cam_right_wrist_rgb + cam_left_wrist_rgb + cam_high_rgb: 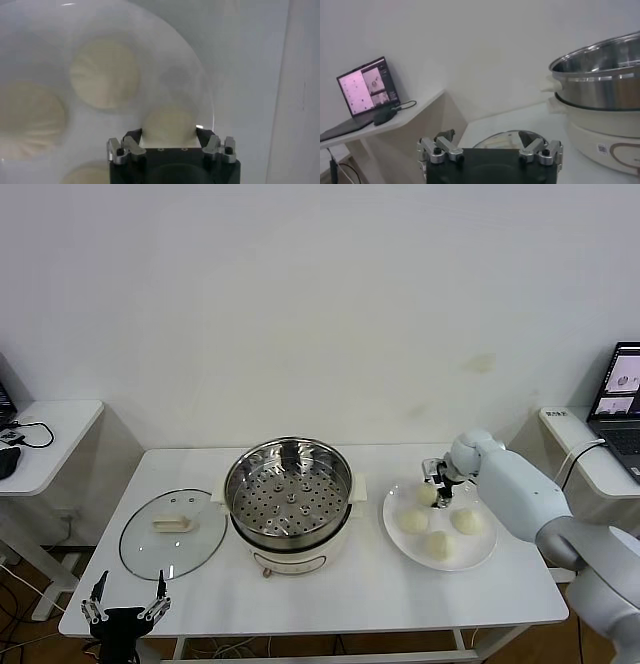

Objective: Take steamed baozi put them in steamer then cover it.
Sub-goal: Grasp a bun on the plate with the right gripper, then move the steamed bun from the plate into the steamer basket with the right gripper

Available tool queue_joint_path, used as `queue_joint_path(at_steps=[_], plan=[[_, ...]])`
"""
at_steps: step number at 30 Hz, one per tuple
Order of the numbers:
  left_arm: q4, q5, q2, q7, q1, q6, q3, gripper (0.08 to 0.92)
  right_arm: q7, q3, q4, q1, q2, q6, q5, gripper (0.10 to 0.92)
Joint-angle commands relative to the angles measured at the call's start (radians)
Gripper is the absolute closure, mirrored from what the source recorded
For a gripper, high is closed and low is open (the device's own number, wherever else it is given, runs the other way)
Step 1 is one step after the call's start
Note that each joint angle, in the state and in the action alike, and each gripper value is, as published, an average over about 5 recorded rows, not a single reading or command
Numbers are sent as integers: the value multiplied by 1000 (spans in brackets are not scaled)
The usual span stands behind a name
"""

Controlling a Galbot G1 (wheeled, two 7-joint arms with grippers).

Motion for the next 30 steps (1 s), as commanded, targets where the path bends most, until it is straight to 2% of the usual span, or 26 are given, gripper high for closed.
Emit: queue_joint_path(at_steps=[1, 10, 20, 25, 30], plan=[[-1, 0, 0, 0, 1, 0, 0, 177, -12, -2, 19, -1, -14, -3, 5, 405], [-8, 2, -1, 0, 3, 0, 8, 177, -46, -56, 162, 45, -128, -42, 121, 440], [-23, 7, 0, 0, 6, 0, 24, 177, -58, -273, 459, 285, -303, -101, 367, 441], [-31, 9, 6, 3, 1, 1, 35, 177, -52, -403, 544, 460, -322, -121, 496, 440], [-32, 5, 16, 6, -11, 3, 40, 177, -44, -516, 577, 619, -269, -133, 601, 440]])
